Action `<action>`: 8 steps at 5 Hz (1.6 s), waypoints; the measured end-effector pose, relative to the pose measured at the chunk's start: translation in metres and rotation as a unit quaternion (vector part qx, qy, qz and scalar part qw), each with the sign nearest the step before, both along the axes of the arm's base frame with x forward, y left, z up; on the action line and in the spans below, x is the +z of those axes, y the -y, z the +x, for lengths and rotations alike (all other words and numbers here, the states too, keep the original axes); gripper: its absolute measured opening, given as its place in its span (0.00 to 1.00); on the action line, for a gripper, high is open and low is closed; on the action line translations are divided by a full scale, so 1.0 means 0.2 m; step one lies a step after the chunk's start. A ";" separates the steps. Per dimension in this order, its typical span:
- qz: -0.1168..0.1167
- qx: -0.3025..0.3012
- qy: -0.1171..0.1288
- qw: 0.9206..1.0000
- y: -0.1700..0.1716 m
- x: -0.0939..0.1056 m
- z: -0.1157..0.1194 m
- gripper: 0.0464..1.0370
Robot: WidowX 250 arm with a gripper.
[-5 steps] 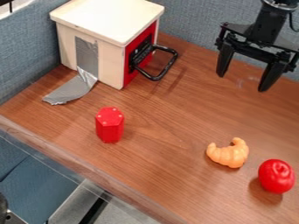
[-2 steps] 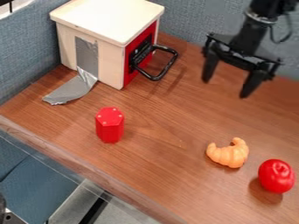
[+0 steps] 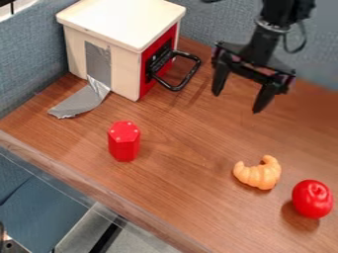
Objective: Open the drawer
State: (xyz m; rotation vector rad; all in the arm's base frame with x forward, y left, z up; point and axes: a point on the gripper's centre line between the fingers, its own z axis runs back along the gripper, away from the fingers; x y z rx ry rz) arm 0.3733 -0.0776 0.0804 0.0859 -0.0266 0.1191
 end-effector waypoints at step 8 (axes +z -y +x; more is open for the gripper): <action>0.117 -0.053 0.071 0.989 -0.39 -0.12 0.23 0.96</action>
